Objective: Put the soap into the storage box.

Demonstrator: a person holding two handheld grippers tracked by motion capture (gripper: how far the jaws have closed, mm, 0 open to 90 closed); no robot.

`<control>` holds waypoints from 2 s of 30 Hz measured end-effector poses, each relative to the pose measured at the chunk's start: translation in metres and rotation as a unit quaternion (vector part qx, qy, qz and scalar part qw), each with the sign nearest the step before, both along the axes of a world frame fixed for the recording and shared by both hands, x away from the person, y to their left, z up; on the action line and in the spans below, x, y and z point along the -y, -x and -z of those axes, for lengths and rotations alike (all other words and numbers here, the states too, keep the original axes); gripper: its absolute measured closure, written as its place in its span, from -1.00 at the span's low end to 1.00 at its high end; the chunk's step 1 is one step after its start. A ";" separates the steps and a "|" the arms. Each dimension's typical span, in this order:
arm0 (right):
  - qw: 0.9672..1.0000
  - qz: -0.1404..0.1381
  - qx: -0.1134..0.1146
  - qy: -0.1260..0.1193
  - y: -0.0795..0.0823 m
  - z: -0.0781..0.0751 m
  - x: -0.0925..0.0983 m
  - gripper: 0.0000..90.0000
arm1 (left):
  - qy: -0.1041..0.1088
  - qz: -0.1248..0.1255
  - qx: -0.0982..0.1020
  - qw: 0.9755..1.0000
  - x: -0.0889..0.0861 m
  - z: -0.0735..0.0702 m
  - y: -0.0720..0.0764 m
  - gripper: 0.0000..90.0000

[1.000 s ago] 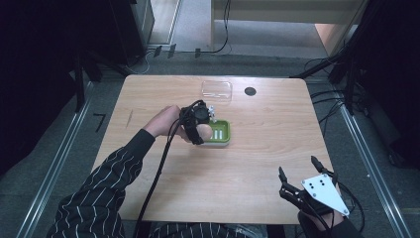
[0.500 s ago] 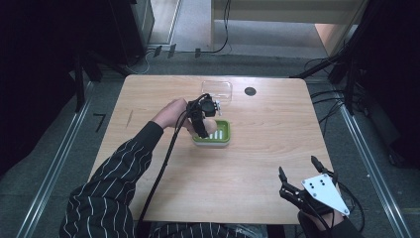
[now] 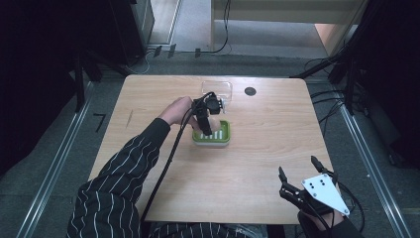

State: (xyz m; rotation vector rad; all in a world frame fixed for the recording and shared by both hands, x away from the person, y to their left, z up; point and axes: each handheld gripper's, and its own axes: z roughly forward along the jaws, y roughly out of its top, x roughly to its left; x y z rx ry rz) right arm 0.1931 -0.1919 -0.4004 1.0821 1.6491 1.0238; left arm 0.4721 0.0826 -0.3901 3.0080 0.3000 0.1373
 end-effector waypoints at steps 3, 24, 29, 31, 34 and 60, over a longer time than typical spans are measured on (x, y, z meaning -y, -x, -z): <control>1.000 0.000 0.000 -0.001 0.000 0.000 0.000 -0.70 | -0.004 0.005 -0.001 1.000 0.003 0.003 -0.002 -0.25; 1.000 0.000 0.000 -0.002 0.001 0.000 0.000 -0.70 | -0.011 0.005 -0.013 1.000 0.015 0.030 -0.012 -0.25; 1.000 0.000 0.000 -0.003 0.000 0.000 0.000 -0.70 | -0.009 0.005 -0.013 1.000 0.016 0.033 -0.013 -0.25; 1.000 0.000 0.001 -0.003 0.000 0.000 0.000 -0.70 | -0.010 0.005 -0.013 1.000 0.017 0.034 -0.013 -0.25; 1.000 0.000 0.001 -0.001 0.000 0.000 0.000 -0.70 | -0.011 0.006 -0.013 1.000 0.018 0.036 -0.013 -0.25; 1.000 0.000 0.001 -0.003 0.001 0.000 0.000 -0.70 | -0.001 0.017 -0.005 1.000 0.019 0.047 -0.016 -0.26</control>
